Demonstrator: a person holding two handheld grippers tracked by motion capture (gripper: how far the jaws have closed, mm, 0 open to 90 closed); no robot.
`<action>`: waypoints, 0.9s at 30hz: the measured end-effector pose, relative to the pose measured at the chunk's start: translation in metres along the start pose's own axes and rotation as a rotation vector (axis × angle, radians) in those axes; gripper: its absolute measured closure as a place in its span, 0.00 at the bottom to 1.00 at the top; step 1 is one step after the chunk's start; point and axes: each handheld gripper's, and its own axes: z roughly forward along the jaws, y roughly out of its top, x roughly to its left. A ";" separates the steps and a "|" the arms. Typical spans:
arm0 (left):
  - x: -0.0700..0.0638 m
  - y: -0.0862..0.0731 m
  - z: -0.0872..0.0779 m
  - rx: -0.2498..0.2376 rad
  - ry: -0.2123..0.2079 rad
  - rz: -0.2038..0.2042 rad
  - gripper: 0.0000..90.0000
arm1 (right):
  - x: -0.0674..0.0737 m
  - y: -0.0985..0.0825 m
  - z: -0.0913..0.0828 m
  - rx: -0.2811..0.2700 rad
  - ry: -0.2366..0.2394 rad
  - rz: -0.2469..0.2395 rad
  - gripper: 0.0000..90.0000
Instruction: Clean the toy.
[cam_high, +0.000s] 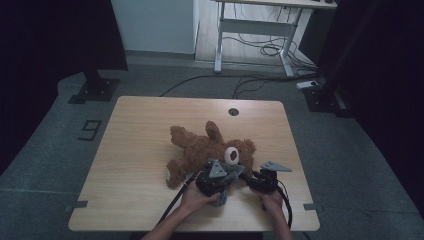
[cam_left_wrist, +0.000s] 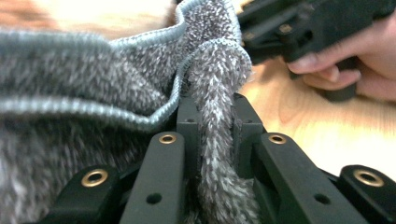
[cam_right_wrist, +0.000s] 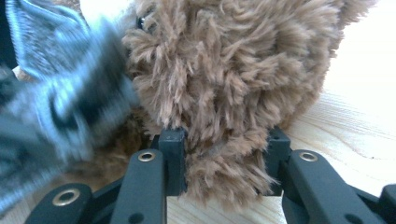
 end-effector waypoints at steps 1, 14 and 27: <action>0.001 -0.001 0.003 0.013 -0.002 -0.005 0.86 | 0.000 0.000 0.000 0.000 0.000 0.000 0.70; 0.030 -0.028 -0.027 -0.008 0.003 -0.174 0.86 | -0.001 0.000 0.000 0.001 0.005 -0.004 0.70; 0.063 -0.066 -0.072 -0.036 0.055 -0.271 0.86 | 0.000 0.000 0.000 0.008 0.003 -0.021 0.70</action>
